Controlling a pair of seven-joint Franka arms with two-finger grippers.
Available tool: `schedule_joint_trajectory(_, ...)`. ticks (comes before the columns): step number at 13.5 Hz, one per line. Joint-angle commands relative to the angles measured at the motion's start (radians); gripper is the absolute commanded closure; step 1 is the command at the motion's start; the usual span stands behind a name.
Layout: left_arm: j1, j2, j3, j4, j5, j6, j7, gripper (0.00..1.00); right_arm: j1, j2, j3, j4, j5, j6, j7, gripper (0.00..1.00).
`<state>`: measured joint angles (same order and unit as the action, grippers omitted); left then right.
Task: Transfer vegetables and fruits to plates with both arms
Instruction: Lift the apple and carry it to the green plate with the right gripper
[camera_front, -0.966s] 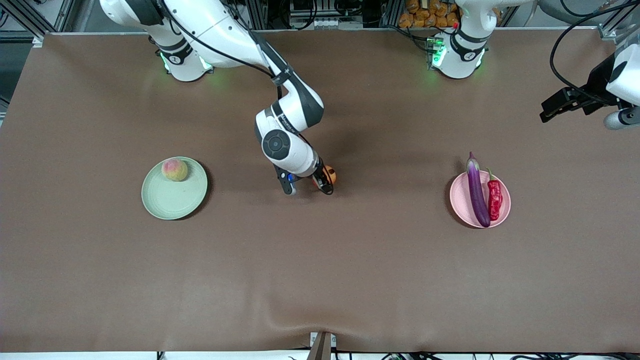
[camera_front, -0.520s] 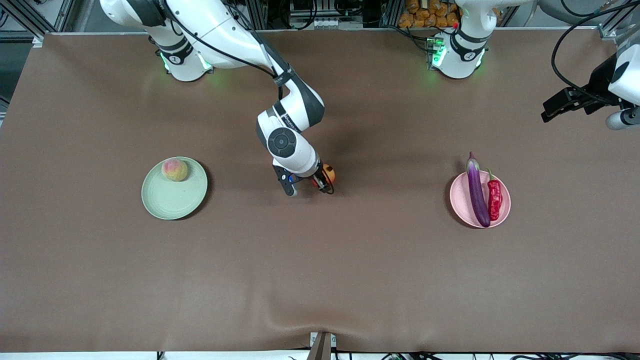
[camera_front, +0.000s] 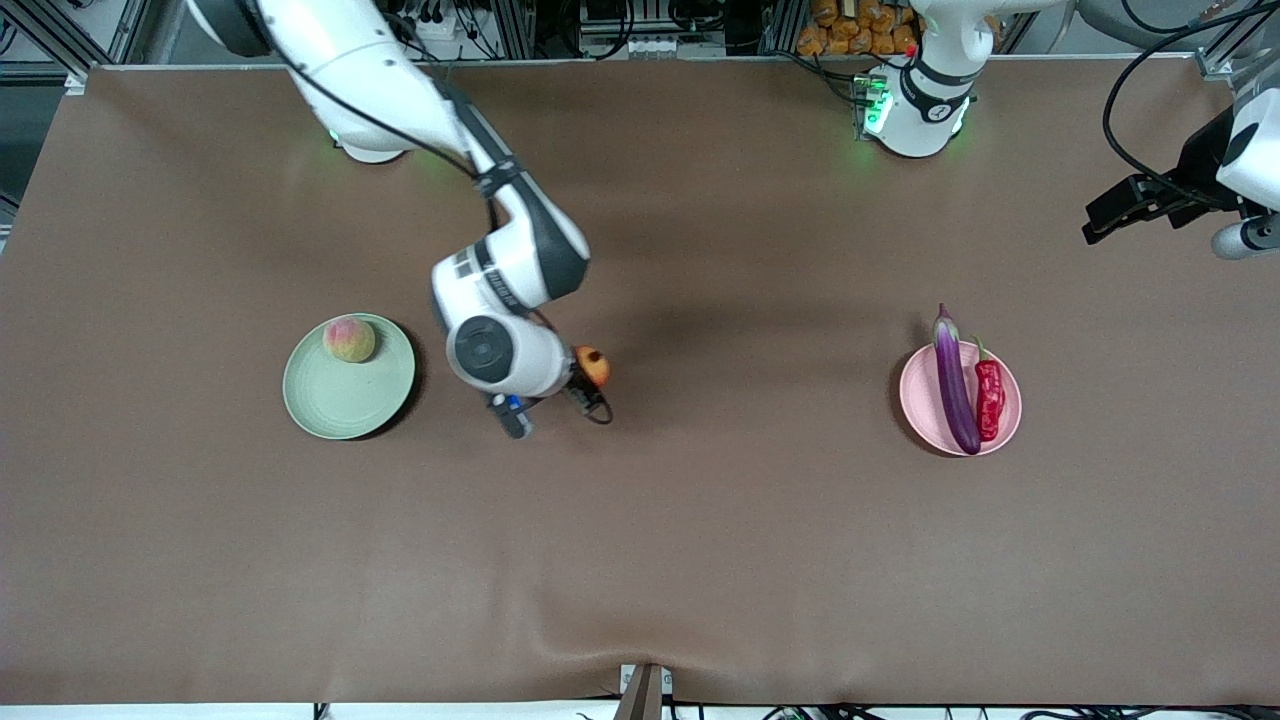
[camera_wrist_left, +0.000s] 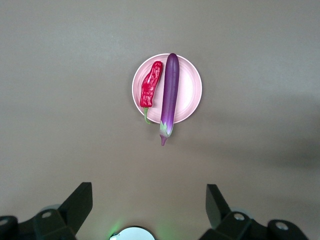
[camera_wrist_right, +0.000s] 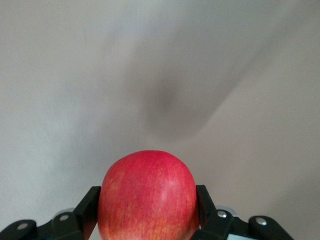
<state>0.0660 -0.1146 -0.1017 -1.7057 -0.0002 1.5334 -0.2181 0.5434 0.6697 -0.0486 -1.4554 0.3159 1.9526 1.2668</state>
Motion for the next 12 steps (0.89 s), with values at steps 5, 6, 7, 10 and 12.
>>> schedule_joint_trajectory(5, 0.005, -0.013, -0.007, 0.003, -0.009, -0.012, 0.017, 0.00, -0.293, -0.119, 0.019, -0.161, -0.213, -0.106, -0.491, 1.00)
schedule_joint_trajectory(6, 0.005, -0.014, -0.009, 0.003, -0.009, -0.013, 0.016, 0.00, -0.333, -0.127, 0.019, -0.184, -0.213, -0.101, -0.557, 1.00)
schedule_joint_trajectory(7, 0.005, -0.016, -0.010, 0.003, -0.009, -0.013, 0.016, 0.00, -0.353, -0.130, 0.019, -0.209, -0.216, -0.089, -0.608, 1.00)
schedule_joint_trajectory(10, 0.003, -0.016, -0.012, 0.003, -0.010, -0.013, 0.013, 0.00, -0.387, -0.137, 0.018, -0.287, -0.276, -0.031, -0.659, 1.00)
schedule_joint_trajectory(12, 0.003, -0.016, -0.012, 0.003, -0.012, -0.018, 0.014, 0.00, -0.416, -0.159, 0.019, -0.388, -0.301, 0.082, -0.710, 1.00)
